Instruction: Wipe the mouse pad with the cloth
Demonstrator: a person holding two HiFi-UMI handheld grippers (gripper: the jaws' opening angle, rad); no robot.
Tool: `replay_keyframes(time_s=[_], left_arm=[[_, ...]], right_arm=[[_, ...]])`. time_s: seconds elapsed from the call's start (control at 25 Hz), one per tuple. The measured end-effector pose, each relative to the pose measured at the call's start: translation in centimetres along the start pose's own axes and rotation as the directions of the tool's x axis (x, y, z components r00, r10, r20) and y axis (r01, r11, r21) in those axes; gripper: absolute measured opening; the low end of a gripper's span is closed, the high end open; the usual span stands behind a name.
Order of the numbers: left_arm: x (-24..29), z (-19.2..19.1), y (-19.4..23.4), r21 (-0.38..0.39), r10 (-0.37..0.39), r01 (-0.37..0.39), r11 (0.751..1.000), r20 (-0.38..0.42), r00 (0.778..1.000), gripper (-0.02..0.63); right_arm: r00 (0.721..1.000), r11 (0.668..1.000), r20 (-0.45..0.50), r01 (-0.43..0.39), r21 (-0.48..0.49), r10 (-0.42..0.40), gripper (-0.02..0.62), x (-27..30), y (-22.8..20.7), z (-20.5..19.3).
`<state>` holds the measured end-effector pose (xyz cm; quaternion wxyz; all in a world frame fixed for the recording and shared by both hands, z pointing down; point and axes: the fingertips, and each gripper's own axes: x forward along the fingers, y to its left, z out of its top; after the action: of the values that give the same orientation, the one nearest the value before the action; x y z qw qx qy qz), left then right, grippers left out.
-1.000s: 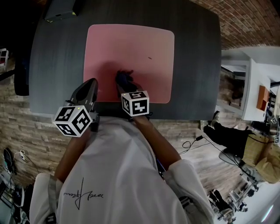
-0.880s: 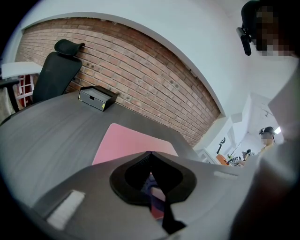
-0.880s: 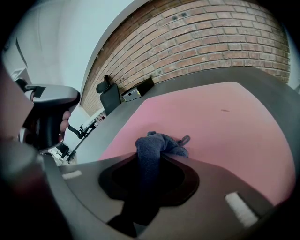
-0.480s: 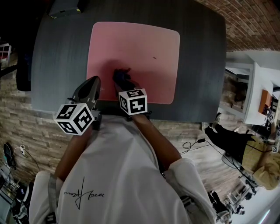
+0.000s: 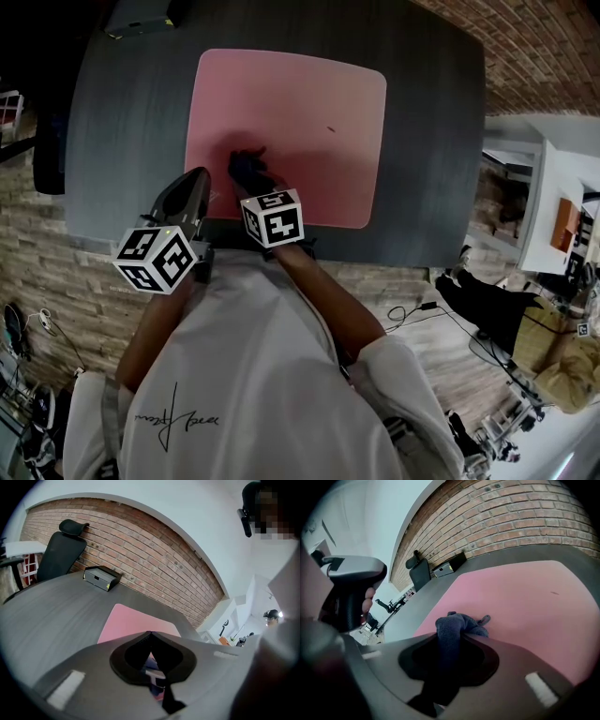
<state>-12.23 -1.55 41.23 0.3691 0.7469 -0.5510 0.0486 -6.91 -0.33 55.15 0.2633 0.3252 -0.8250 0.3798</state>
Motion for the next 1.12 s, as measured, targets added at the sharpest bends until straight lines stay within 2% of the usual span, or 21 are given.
replay_keyframes(time_s=[1.12], left_arm=[[-0.4,0.1,3.5,-0.07,0.062,-0.062,0.996,0.001,0.998,0.003]], right_arm=[[0.996,0.997,-0.049,-0.073,-0.034,0.071,0.101,3.4,3.7,1.3]])
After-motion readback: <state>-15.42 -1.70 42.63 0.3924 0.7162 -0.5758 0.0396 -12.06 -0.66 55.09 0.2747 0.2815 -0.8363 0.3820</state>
